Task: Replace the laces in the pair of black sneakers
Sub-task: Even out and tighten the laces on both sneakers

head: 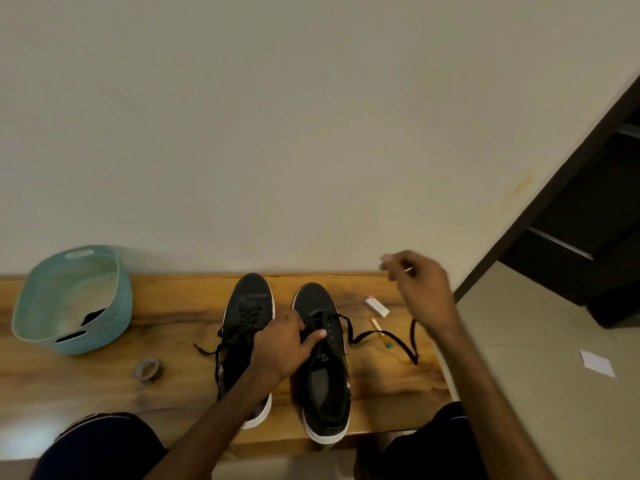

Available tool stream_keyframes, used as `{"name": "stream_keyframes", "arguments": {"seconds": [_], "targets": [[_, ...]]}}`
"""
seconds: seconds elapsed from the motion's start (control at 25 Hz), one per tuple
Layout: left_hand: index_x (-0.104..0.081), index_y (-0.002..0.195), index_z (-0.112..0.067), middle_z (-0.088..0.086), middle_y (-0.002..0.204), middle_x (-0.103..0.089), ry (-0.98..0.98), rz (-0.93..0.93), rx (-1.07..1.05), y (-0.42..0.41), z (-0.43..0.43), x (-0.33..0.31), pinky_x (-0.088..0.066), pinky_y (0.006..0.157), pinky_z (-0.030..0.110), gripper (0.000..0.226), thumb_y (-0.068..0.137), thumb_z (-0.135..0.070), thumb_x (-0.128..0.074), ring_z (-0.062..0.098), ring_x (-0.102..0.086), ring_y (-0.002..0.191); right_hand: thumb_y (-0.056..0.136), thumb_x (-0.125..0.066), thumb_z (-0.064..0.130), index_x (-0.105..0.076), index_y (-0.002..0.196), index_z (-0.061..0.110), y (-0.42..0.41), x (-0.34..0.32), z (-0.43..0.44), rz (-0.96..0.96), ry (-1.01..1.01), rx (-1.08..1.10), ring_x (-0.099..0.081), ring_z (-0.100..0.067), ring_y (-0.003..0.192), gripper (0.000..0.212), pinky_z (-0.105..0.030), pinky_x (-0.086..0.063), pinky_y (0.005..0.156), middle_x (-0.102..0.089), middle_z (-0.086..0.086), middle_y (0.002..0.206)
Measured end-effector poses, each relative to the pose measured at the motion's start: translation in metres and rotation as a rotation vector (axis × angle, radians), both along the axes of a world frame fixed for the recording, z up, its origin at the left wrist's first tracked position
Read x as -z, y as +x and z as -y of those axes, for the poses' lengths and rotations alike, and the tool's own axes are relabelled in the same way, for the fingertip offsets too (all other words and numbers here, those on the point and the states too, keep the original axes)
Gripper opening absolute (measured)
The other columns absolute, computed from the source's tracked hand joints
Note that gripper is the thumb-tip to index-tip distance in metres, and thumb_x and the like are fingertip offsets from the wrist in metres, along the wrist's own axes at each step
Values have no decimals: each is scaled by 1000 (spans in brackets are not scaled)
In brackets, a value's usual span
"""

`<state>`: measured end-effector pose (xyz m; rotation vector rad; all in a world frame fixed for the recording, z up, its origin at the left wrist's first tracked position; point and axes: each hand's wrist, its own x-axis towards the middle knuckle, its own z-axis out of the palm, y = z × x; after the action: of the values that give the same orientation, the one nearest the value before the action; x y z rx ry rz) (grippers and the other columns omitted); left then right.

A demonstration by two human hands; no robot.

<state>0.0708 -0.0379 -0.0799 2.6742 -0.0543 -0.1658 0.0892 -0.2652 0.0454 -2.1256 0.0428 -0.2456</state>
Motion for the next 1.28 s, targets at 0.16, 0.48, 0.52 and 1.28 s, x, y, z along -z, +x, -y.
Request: {"name": "stream_keyframes", "arguments": {"seconds": [0.16, 0.48, 0.52, 1.28], "targets": [[-49, 106, -24, -8, 98, -59, 50, -22, -69, 5, 10, 2, -52, 70, 33, 62, 79, -80, -49, 14, -62, 88, 91, -70, 29, -77, 91, 18, 10, 60, -41, -131, -148, -234, -63, 0, 80, 13, -14, -46, 70, -73, 10, 85], [-60, 96, -16, -5, 78, -65, -206, -197, -78, 16, -3, -4, -50, 57, 29, 25, 87, -39, -65, 8, -61, 66, 89, -72, 13, -76, 100, 14, 24, 95, -57, -229, -127, -243, -63, 0, 83, 12, -11, -47, 72, -73, 6, 94], [-63, 92, -13, -2, 73, -65, -293, -202, -103, 16, -7, -3, -53, 59, 30, 17, 90, -30, -65, 9, -61, 62, 88, -73, 11, -75, 101, 14, 24, 98, -60, -252, -123, -253, -62, -1, 82, 13, -9, -46, 71, -72, 5, 93], [-60, 128, -7, 8, 110, -68, -576, -300, -196, 15, -20, 15, -52, 49, 23, 34, 95, -5, -55, 33, -70, 77, 92, -62, 22, -66, 102, 17, 15, 124, -94, -152, -555, -394, -57, -15, 93, 12, -30, -52, 76, -65, -1, 102]]}}
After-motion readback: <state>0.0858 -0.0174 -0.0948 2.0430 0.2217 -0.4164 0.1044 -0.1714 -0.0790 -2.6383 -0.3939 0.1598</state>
